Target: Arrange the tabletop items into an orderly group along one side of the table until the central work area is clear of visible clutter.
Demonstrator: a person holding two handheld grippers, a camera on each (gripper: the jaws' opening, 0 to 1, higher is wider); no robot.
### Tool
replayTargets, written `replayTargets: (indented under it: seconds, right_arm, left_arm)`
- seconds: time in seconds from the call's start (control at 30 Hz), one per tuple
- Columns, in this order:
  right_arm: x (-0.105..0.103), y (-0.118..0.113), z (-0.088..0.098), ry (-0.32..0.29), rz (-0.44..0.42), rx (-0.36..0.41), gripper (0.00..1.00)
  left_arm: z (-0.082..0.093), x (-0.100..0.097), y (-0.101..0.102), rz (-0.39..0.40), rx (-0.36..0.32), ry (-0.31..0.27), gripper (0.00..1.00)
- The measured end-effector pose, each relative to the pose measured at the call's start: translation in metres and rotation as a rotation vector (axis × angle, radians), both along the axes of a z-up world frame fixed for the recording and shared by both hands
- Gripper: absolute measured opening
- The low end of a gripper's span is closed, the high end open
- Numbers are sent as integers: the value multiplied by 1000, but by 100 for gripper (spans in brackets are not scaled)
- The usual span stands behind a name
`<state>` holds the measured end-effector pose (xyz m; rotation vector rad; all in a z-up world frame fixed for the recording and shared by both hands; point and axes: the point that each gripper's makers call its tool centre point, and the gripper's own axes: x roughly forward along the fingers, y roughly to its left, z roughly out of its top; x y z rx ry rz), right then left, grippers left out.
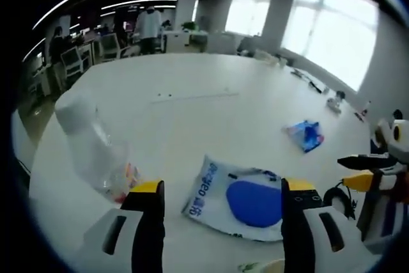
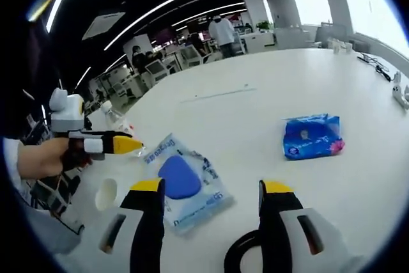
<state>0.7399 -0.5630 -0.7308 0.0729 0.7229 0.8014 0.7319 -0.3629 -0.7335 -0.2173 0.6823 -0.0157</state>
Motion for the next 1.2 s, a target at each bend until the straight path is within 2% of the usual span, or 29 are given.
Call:
replayTargets:
  seconds: [0.23, 0.33, 0.43, 0.6, 0.77, 0.83, 0.93, 1.13, 1.2]
  right_arm:
    - [-12, 4, -11, 44, 20, -1, 57]
    - [-21, 8, -18, 98, 31, 13, 57]
    - [-30, 9, -23, 108, 50, -3, 56]
    - [-42, 19, -36, 236, 42, 51, 54]
    - [-52, 23, -45, 254, 67, 27, 53]
    - [-58, 27, -47, 282, 66, 39, 51]
    - [-71, 40, -49, 368, 37, 101, 49]
    - [-76, 47, -58, 342, 72, 48, 44]
    - [-75, 46, -60, 349, 63, 47, 42]
  left_arm:
    - [-14, -1, -4, -12, 0, 26, 71]
    - [-17, 0, -5, -5, -7, 32, 70]
    - [-20, 1, -3, -8, -3, 43, 70]
    - [-28, 5, 0, -12, -14, 58, 67]
    - [-34, 6, 1, -8, -28, 71, 66]
    - [-39, 7, 2, -12, -29, 80, 66]
    - [-46, 8, 7, -5, -26, 93, 66]
    - [-54, 6, 3, 1, -63, 120, 61]
    - [-55, 6, 5, 30, -93, 110, 55]
